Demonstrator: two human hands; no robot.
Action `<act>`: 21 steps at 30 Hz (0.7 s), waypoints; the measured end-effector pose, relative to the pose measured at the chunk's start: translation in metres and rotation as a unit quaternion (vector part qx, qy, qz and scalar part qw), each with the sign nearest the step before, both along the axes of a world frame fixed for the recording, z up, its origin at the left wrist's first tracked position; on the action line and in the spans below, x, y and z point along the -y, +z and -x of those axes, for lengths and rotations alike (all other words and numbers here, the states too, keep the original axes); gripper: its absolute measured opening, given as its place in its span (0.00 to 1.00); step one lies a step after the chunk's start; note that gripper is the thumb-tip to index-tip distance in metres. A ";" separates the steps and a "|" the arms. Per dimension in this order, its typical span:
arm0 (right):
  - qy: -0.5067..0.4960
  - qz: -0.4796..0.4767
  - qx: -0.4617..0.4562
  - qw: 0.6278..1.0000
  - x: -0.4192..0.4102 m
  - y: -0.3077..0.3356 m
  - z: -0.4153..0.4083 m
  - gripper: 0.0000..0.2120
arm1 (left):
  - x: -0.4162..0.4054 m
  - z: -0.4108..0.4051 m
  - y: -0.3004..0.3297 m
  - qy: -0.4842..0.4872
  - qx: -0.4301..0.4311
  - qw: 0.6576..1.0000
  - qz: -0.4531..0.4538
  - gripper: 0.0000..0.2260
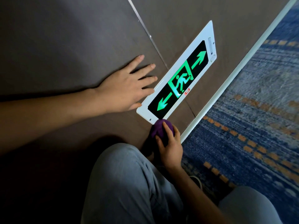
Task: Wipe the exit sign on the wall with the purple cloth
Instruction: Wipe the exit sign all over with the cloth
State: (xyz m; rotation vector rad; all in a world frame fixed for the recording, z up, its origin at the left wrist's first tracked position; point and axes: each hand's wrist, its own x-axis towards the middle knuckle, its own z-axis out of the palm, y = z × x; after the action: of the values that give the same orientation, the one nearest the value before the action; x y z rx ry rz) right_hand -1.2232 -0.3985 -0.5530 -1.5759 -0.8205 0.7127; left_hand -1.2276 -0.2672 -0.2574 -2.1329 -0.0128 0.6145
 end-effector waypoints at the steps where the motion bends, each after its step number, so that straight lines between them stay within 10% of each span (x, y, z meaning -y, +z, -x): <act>1: -0.004 0.007 -0.013 1.000 0.000 0.000 0.003 0.30 | 0.000 -0.002 -0.001 0.001 0.000 1.000 0.001 0.28; 21: -0.101 0.041 -0.152 0.982 -0.069 0.023 -0.089 0.26 | -0.007 -0.021 0.002 0.018 -0.098 0.991 -0.084 0.32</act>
State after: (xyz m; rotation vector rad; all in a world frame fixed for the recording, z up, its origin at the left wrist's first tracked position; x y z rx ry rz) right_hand -1.1339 -0.3291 -0.5295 -1.5481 -0.4041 0.8215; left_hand -1.2065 -0.2604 -0.2557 -1.9058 0.0052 0.8124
